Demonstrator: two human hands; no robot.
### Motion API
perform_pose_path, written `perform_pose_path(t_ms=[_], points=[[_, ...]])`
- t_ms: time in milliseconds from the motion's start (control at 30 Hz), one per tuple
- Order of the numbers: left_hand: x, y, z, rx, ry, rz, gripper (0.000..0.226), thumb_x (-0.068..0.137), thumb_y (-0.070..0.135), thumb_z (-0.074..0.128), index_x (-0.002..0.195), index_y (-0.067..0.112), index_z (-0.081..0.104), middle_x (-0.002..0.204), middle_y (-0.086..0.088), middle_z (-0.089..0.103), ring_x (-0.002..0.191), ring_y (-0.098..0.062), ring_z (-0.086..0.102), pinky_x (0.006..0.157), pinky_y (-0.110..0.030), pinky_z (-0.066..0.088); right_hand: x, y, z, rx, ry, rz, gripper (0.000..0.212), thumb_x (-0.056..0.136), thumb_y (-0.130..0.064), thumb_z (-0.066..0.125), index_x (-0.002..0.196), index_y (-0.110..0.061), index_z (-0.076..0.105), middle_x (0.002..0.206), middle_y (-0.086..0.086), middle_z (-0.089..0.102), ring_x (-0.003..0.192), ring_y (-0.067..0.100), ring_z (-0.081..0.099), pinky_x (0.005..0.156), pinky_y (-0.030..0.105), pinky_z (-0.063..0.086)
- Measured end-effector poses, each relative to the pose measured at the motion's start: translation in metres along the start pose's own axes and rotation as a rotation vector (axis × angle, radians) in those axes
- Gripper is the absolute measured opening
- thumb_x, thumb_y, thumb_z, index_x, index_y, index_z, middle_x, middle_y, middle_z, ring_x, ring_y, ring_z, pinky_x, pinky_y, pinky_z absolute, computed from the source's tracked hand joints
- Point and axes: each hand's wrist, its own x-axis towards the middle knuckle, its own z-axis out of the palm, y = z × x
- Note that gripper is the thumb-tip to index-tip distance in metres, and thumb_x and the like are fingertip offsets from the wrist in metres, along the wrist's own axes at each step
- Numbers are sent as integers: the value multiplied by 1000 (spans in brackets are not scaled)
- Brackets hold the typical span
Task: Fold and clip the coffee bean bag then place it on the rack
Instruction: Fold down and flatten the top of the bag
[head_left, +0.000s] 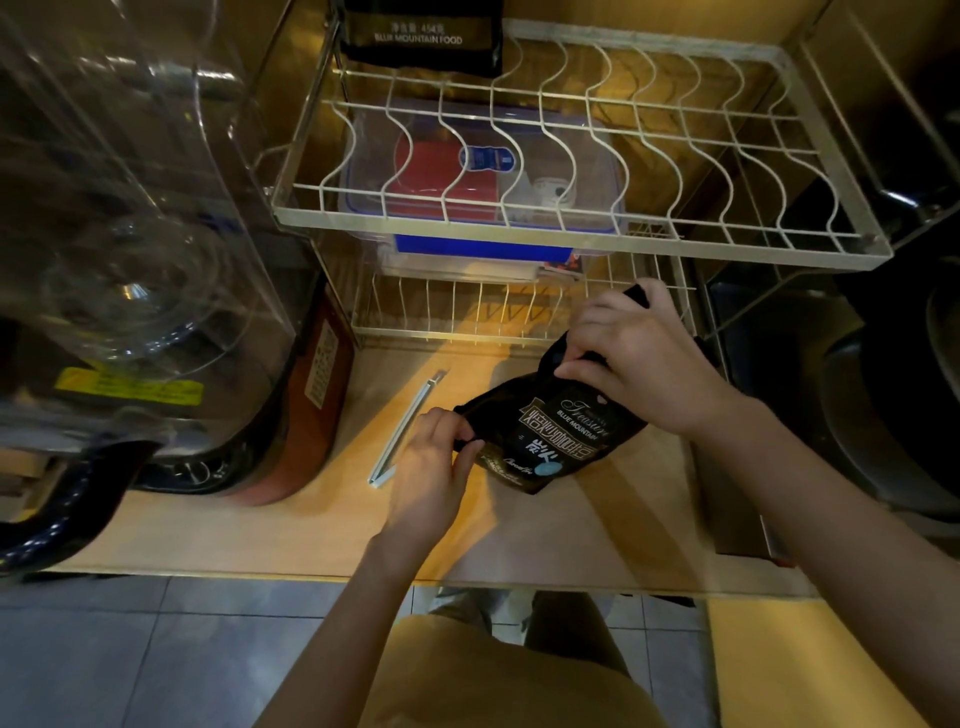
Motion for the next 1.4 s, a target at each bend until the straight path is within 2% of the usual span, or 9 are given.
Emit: perform_pose_path(t_ms=[167, 367, 567, 833, 1000, 1067, 1167, 1267, 1400], points=[[-4, 0, 3, -3, 13, -17, 11, 84, 12, 59, 80, 8, 50, 77, -2, 50, 72, -21, 50, 60, -23, 31, -1, 2, 0, -23, 15, 9, 16, 82, -27, 61, 77, -12, 65, 87, 3, 68, 101, 24, 56, 91, 35, 18], [-7, -10, 3, -43, -37, 28, 18, 72, 8, 72, 82, 13, 57, 79, 6, 55, 75, -2, 48, 67, -5, 34, -5, 6, -1, -20, 17, 29, 14, 82, -26, 62, 78, -13, 66, 87, 3, 68, 101, 23, 57, 88, 32, 19], [-6, -14, 4, -178, 17, -26, 11, 72, 3, 71, 71, 8, 61, 73, -3, 60, 73, 8, 52, 63, -9, 38, -7, 4, -3, 37, -2, 60, 12, 82, -27, 61, 77, -16, 64, 86, -1, 66, 99, 19, 53, 82, 23, 11], [5, -18, -6, -139, -231, -103, 16, 71, 17, 75, 76, 18, 59, 75, 4, 61, 70, 0, 55, 58, -11, 36, -9, -5, 3, 81, -13, 9, 32, 81, -40, 44, 75, -17, 66, 83, -2, 67, 99, 15, 52, 92, 29, 18], [17, -9, -4, -154, -242, -45, 60, 48, 46, 80, 94, 27, 46, 102, -2, 55, 96, -14, 52, 76, -8, 36, -8, -7, -3, 110, -29, -56, 33, 80, -39, 46, 75, -19, 72, 100, 1, 68, 114, 16, 37, 95, 35, 20], [19, -2, 2, -199, -262, -40, 75, 44, 51, 78, 105, 27, 42, 127, 1, 43, 121, -13, 39, 95, -23, 34, -9, -9, -4, 122, -24, -92, 31, 80, -38, 49, 75, -20, 73, 106, 3, 67, 117, 19, 35, 96, 34, 20], [23, 5, 7, -285, -362, -106, 102, 43, 48, 80, 130, 24, 31, 132, 4, 45, 124, -10, 39, 99, -28, 36, -12, -11, -3, 125, -19, -122, 29, 80, -37, 50, 76, -21, 74, 107, 2, 68, 117, 19, 36, 95, 34, 21], [24, 6, 9, -309, -416, -97, 90, 46, 40, 83, 125, 24, 44, 111, 7, 60, 107, -8, 55, 88, -22, 46, -19, -8, -7, 101, -38, -115, 29, 81, -39, 49, 78, -23, 74, 102, -1, 69, 111, 16, 40, 94, 37, 25], [22, 17, 8, -203, -317, -59, 79, 50, 27, 87, 120, 23, 51, 97, 13, 59, 92, -1, 53, 72, 4, 34, -20, -6, -19, 38, -57, -71, 37, 83, -44, 43, 79, -22, 73, 93, -5, 70, 101, 18, 49, 90, 42, 32]])
